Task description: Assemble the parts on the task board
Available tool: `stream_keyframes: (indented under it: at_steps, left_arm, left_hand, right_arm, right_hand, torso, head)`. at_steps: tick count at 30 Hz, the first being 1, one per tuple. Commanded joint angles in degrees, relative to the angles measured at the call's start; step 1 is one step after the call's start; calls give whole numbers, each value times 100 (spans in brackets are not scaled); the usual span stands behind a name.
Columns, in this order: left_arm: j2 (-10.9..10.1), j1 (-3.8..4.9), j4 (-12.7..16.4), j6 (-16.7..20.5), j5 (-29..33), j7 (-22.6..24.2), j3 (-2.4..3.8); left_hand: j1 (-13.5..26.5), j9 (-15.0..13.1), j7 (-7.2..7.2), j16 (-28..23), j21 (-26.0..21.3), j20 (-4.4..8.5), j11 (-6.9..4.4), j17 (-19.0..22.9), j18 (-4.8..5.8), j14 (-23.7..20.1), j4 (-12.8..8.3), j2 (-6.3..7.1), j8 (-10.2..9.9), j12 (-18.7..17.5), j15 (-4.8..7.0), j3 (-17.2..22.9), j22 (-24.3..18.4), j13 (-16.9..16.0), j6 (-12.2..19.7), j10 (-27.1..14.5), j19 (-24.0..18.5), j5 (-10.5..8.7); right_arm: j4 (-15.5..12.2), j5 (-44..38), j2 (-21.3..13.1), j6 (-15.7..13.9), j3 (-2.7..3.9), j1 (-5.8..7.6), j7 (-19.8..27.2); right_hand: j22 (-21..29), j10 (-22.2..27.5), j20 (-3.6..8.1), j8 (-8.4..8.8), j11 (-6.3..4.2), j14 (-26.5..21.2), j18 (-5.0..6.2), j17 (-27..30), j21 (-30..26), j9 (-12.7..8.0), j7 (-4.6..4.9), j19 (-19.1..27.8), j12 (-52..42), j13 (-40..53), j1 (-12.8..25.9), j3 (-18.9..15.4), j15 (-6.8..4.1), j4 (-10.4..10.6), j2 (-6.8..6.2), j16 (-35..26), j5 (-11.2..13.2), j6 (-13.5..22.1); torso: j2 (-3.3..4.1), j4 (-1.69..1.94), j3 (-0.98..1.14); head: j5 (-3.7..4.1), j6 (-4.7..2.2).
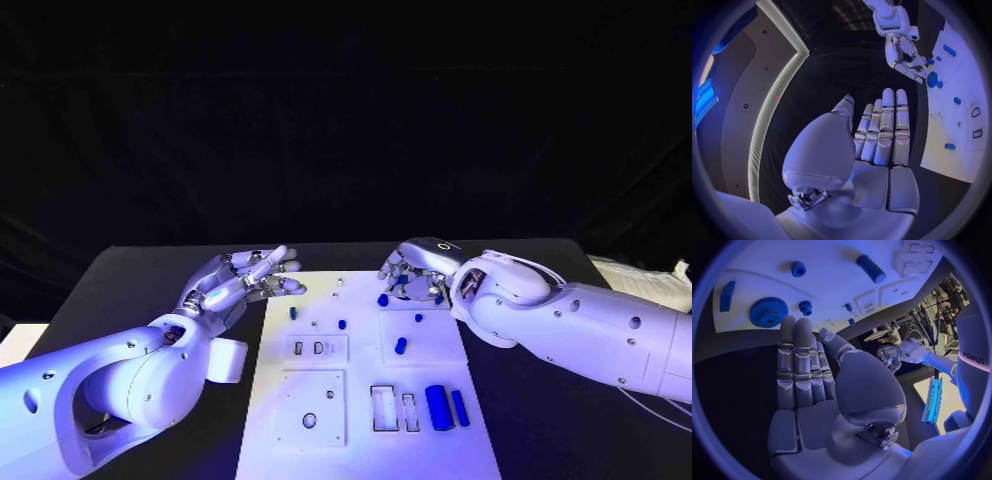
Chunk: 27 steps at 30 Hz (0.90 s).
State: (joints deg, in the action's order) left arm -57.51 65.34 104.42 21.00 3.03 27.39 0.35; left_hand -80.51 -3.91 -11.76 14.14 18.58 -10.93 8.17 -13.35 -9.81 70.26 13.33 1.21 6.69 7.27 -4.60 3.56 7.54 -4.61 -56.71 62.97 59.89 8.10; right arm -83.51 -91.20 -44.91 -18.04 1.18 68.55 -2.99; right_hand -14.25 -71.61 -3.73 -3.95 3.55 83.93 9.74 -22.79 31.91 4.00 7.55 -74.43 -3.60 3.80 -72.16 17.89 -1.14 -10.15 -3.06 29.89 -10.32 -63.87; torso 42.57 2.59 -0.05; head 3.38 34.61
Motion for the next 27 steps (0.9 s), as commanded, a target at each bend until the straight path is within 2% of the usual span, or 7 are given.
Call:
stream_keyframes:
  at_steps: [1, 4, 6, 8, 15, 22, 27]
  left_arm:
    - [-2, 19, 37, -283, 146, -125, 4]
    - [-6, 24, 26, -296, 149, -143, 4]
    - [-10, 26, 18, -300, 150, -149, 4]
    - [-14, 28, 10, -304, 150, -154, 4]
    - [-12, 35, 6, -331, 151, -187, 4]
    - [-34, 40, 15, -334, 151, -202, 4]
    - [-46, 47, 29, -340, 151, -215, 4]
  left_hand:
    - [-11, 6, -26, -26, -36, -2, 18, -11, -64, -1, -11, -4, -33, -37, -15, -25, -7, 7, 5, -13, 42, -19]
    - [-11, 6, -26, -26, -36, -2, 18, -11, -64, -1, -11, -4, -33, -37, -15, -25, -7, 7, 5, -13, 42, -19]
    - [-13, 7, -29, -29, -38, -3, 21, -21, -64, 1, -16, -4, -42, -49, -16, -30, -9, 9, 10, -19, 45, -19]
    - [-13, 7, -30, -30, -39, -4, 22, -24, -64, 2, -17, -5, -45, -52, -17, -31, -10, 9, 12, -20, 45, -19]
    - [-14, 7, -32, -32, -40, -4, 23, -28, -64, 3, -20, -7, -48, -57, -17, -32, -11, 10, 14, -22, 47, -18]
    - [-23, 8, -35, -37, -43, -5, 26, -44, -65, 8, -29, -21, -61, -73, -18, -31, -14, 13, 20, -28, 52, -16]
    - [-23, 8, -35, -37, -43, -5, 26, -44, -65, 8, -29, -21, -61, -73, -18, -31, -14, 13, 20, -28, 52, -16]
  right_arm:
    - [-62, -764, 11, 454, 5, 12, -392]
    - [-94, -892, 16, 584, 7, 17, -461]
    - [-104, -940, 20, 645, 7, 19, -494]
    - [-108, -973, 27, 685, 8, 21, -517]
    - [-57, -1014, 95, 756, 9, 33, -545]
    - [35, -1019, 180, 792, 8, 35, -545]
    - [100, -1020, 227, 807, 8, 37, -559]
  right_hand:
    - [-125, 89, -9, 30, 12, 264, 55, -287, 213, -6, 14, -83, 4, 4, 43, 84, -21, 112, -144, 399, 34, 60]
    - [-543, 179, -2, 25, 9, 342, 22, -1973, 740, -1, 18, -294, 2, 8, 64, 185, -18, 272, -257, 2148, 66, 89]
    - [-1617, 202, -18, 25, -6, 349, -126, -2609, 1644, 1, 31, -531, -3, 16, 57, 244, -19, 369, -320, 2814, 86, 100]
    - [-2323, 229, -20, 24, 25, 336, -203, -3028, 2232, 4, 20, -602, -4, 21, 28, 305, -4, 463, -378, 3232, 98, 105]
    - [-3121, 253, -59, 19, 38, 232, -262, -3506, 2976, 11, 16, -481, -11, 44, -80, 444, 9, 734, -517, 3741, 102, 116]
    - [-3329, 259, -77, 17, 53, 206, -272, -3636, 3186, 16, 12, -403, -8, 51, -150, 524, 14, 841, -550, 3880, 108, 101]
    - [-3501, 260, -81, 16, 54, 221, -289, -3775, 3330, 19, 11, -400, -9, 53, -173, 564, 18, 896, -551, 4007, 115, 90]
  torso:
    - [87, 14, 11]
    - [100, 11, 14]
    - [107, 11, 18]
    - [115, 13, 17]
    - [144, 29, 11]
    - [166, 33, 15]
    - [182, 35, 8]
  head:
    - [5, -10]
    - [7, -19]
    - [3, -28]
    - [5, -41]
    - [6, -48]
    - [-1, -51]
    - [-2, -46]
